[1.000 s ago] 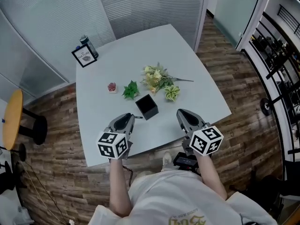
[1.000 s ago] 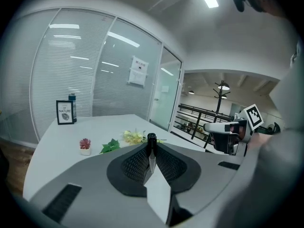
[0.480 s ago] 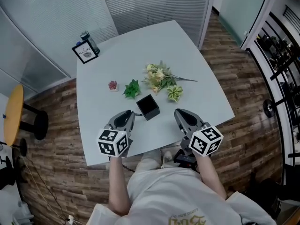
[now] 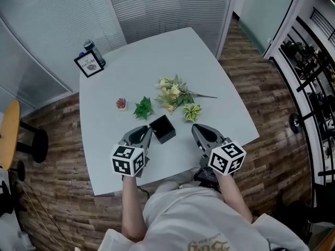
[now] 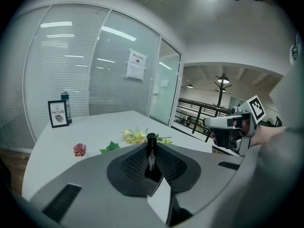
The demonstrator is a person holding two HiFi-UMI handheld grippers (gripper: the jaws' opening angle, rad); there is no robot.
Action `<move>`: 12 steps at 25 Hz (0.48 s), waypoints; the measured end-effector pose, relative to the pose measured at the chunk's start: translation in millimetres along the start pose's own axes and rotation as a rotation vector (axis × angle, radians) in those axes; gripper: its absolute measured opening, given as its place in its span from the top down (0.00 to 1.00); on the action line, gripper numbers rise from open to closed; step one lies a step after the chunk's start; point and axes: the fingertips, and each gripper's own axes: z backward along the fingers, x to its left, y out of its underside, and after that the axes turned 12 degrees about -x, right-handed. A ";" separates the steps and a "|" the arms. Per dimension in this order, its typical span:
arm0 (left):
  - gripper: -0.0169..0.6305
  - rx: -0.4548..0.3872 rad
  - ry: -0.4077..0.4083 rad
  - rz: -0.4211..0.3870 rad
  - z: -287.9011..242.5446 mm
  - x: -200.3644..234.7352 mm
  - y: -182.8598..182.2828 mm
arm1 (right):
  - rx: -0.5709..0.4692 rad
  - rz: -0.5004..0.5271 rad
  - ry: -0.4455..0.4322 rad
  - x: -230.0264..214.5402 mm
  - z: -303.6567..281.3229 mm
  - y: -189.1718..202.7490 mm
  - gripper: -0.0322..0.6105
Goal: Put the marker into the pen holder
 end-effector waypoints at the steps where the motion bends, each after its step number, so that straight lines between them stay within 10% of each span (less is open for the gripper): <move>1: 0.89 0.003 0.004 0.002 -3.8 0.5 0.9 | 0.001 -0.001 0.003 -3.2 -2.4 -0.3 0.92; 12: 0.89 0.072 0.051 -0.014 -39.8 5.8 12.8 | 0.018 -0.014 0.021 -25.9 -23.2 5.1 0.92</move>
